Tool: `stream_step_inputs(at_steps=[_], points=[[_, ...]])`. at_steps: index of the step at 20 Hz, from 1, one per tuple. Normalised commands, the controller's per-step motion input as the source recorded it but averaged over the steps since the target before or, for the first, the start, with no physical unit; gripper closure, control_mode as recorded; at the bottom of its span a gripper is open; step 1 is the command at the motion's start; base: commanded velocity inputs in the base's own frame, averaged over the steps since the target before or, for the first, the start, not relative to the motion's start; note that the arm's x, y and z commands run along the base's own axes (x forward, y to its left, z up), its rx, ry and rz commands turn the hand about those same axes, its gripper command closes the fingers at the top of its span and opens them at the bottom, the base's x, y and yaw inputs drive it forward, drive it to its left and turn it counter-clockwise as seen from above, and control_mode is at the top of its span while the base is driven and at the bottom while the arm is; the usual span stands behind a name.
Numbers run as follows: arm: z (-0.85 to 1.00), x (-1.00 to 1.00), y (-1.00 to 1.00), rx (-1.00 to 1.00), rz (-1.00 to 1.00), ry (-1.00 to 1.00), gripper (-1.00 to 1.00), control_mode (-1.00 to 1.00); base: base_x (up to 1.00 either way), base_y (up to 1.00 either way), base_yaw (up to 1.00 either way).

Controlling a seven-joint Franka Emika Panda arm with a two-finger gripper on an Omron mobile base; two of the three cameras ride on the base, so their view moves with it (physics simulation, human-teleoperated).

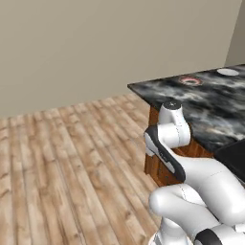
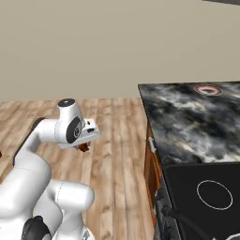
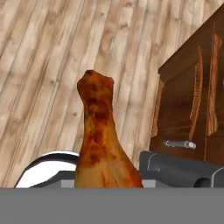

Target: Take the chicken drumsticks from the pan and place one on each plate on the dining counter.

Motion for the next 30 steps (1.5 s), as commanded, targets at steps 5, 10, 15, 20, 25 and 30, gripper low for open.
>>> stream_step_inputs(at_steps=[5, 10, 15, 20, 25, 30], points=[[0.0, 0.0, 0.0, 0.0, 0.0, 0.0, 1.0, 1.0, 0.59, 0.33, -0.17], [0.0, 0.0, 0.0, 0.0, 0.0, 0.0, 1.0, 1.0, 0.85, 0.6, -0.24], [0.0, 0.0, 0.0, 0.0, 0.0, 0.0, 1.0, 1.0, 0.9, 0.63, -0.28], [0.0, 0.0, 0.0, 0.0, 0.0, 0.0, 1.0, 1.0, 0.92, 0.61, -0.31], [0.0, 0.0, 0.0, 0.0, 0.0, 0.0, 1.0, 1.0, 0.91, 0.58, -0.38], [0.0, 0.0, 0.0, 0.0, 0.0, 0.0, 1.0, 1.0, 0.78, 0.64, -0.48]])
